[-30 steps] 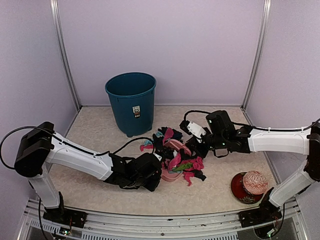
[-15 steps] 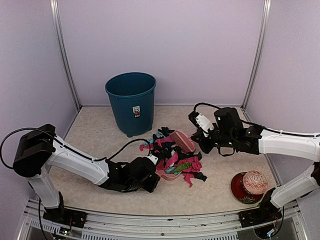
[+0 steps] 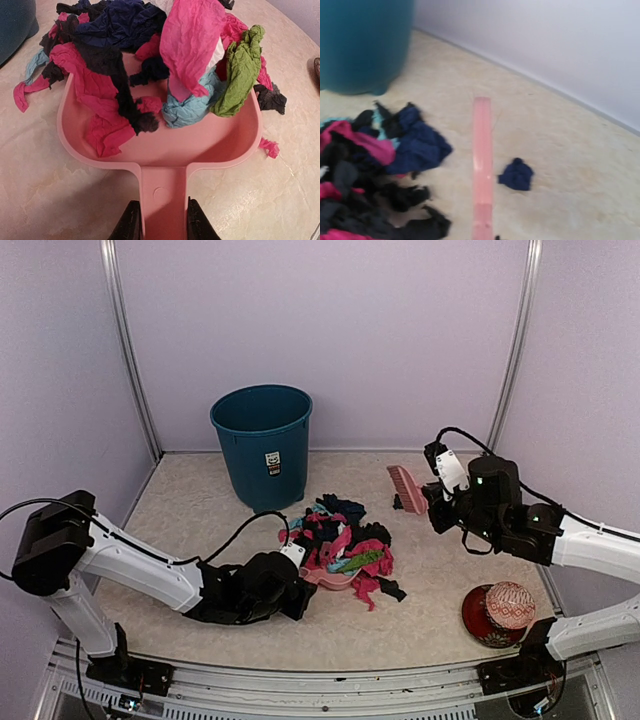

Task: Sweep away the paper scraps from the table

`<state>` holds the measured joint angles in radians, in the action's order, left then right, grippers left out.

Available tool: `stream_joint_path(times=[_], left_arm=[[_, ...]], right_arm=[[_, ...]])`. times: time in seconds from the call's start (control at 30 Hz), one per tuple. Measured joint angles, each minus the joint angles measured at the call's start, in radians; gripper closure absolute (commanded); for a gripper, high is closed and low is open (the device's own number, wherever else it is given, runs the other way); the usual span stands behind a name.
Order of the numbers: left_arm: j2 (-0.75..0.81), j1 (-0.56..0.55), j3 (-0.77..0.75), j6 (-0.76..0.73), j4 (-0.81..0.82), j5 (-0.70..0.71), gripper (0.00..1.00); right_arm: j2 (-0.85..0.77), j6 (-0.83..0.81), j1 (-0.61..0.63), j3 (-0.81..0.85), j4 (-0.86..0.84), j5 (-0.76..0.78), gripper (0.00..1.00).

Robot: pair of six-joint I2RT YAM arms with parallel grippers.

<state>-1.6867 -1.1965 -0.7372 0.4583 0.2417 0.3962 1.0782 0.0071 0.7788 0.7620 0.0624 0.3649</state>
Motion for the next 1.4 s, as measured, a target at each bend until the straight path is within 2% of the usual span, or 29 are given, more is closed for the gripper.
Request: stream_joint_path(times=[0.23, 0.53, 0.93, 1.4], left_arm=[[0.040, 0.000, -0.016, -0.019, -0.019, 0.018, 1.00], [0.071, 0.001, -0.145, -0.036, -0.178, 0.053, 1.00], [0.105, 0.035, -0.388, -0.063, -0.440, 0.064, 1.00], [0.105, 0.140, -0.702, -0.102, -0.682, 0.047, 1.00]], right_arm=[[-0.039, 0.039, -0.002, -0.039, -0.008, 0.081, 1.00], [-0.053, 0.079, -0.011, -0.099, -0.008, 0.120, 1.00], [-0.079, 0.129, -0.043, -0.156, -0.023, 0.134, 1.00], [-0.059, 0.152, -0.051, -0.164, -0.080, 0.100, 1.00]])
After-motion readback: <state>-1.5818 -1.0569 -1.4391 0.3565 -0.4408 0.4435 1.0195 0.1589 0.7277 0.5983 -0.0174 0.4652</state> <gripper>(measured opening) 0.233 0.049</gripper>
